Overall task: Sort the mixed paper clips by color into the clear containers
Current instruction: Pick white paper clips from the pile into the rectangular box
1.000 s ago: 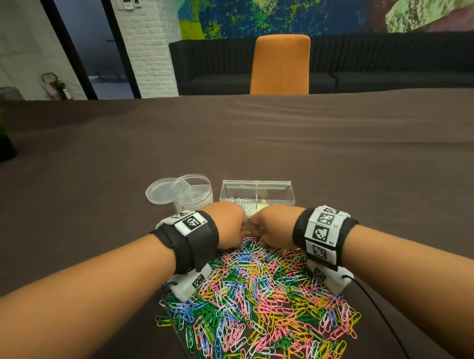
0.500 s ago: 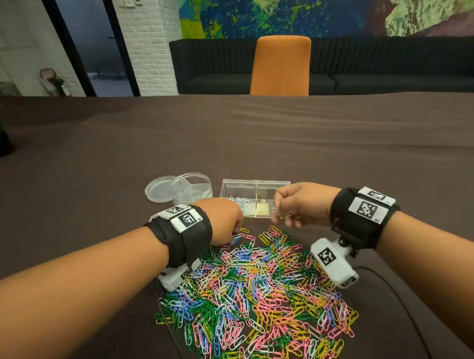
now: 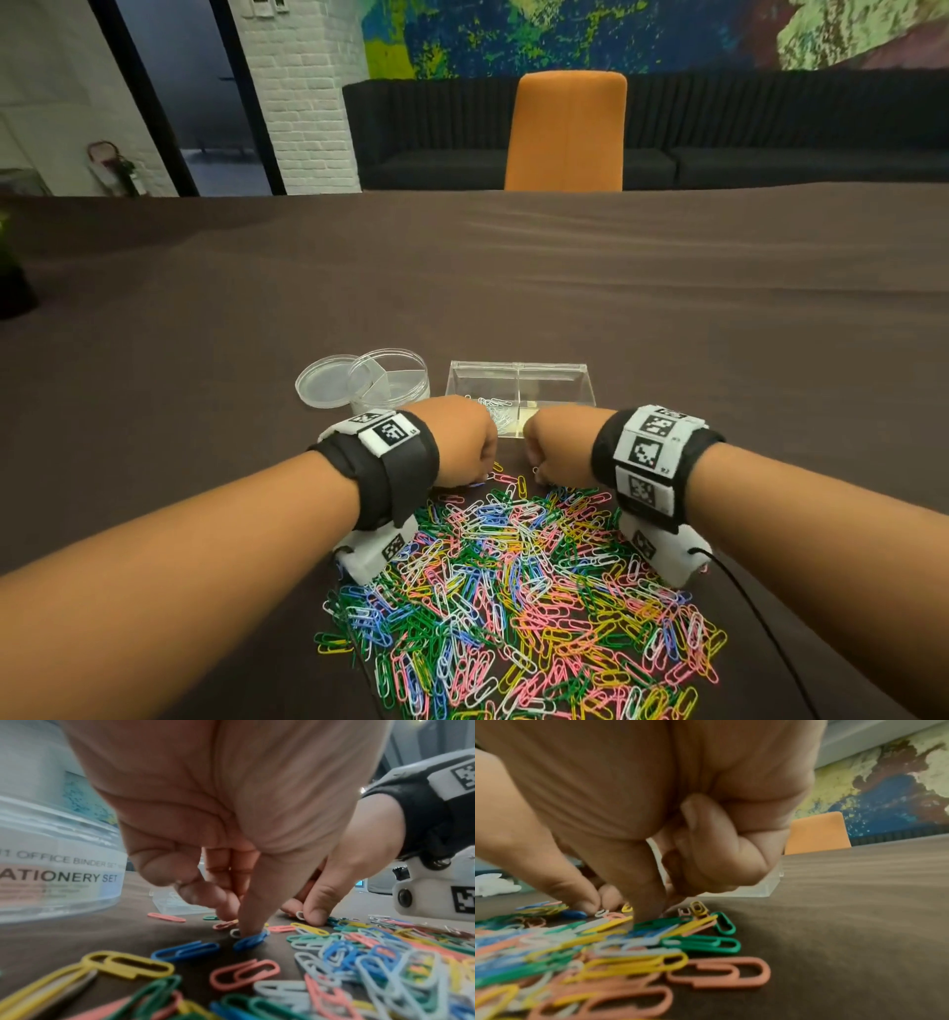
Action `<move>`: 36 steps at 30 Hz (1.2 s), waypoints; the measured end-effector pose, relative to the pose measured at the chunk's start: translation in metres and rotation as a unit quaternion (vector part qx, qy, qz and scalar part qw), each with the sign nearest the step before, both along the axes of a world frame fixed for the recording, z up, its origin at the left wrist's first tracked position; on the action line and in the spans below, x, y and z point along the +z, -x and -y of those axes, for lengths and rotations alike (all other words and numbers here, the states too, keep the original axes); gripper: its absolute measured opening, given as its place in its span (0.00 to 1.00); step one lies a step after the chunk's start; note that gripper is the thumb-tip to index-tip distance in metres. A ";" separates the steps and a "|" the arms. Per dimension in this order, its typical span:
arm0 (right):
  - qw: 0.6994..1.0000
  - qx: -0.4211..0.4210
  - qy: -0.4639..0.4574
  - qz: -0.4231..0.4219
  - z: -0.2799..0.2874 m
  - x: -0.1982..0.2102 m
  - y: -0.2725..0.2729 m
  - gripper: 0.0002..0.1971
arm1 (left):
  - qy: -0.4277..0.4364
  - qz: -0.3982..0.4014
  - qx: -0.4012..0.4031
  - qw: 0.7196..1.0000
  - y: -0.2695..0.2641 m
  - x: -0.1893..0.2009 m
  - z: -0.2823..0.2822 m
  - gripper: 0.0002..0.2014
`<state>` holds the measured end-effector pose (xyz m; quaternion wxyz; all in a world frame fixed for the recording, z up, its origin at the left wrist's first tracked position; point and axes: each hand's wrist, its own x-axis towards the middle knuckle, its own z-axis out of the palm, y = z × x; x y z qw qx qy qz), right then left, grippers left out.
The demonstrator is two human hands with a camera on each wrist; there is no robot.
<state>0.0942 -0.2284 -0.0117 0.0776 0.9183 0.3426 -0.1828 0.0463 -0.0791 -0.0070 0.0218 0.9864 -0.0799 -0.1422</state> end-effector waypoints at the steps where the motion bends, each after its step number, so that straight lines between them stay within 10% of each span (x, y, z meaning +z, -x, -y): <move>1: 1.000 0.006 0.018 -0.005 0.000 0.000 0.000 0.13 | 0.001 -0.002 0.001 1.000 -0.001 -0.002 0.001 0.08; 9: 0.982 -0.020 -0.165 -0.093 0.013 0.017 -0.001 0.04 | 0.094 -0.002 0.068 0.993 0.001 0.004 -0.016 0.04; 13: 0.976 0.018 -0.180 -0.124 0.001 0.017 0.005 0.10 | 0.320 -0.023 0.167 0.932 0.005 0.015 -0.038 0.09; 17: 0.987 0.084 -0.111 -0.076 -0.011 0.006 0.013 0.07 | 0.352 -0.111 0.238 0.898 0.016 0.012 -0.038 0.09; 23: 0.991 0.115 -0.060 -0.040 -0.011 0.006 0.014 0.07 | 0.120 -0.077 0.070 0.987 0.026 -0.003 -0.017 0.06; 27: 0.995 0.097 -0.036 -0.010 -0.003 0.004 0.015 0.07 | 0.033 -0.002 0.030 0.999 0.028 -0.011 -0.011 0.08; 36: 0.924 -0.091 -0.289 -0.232 0.015 0.018 -0.003 0.09 | 0.229 -0.077 0.110 0.964 0.023 -0.005 -0.034 0.02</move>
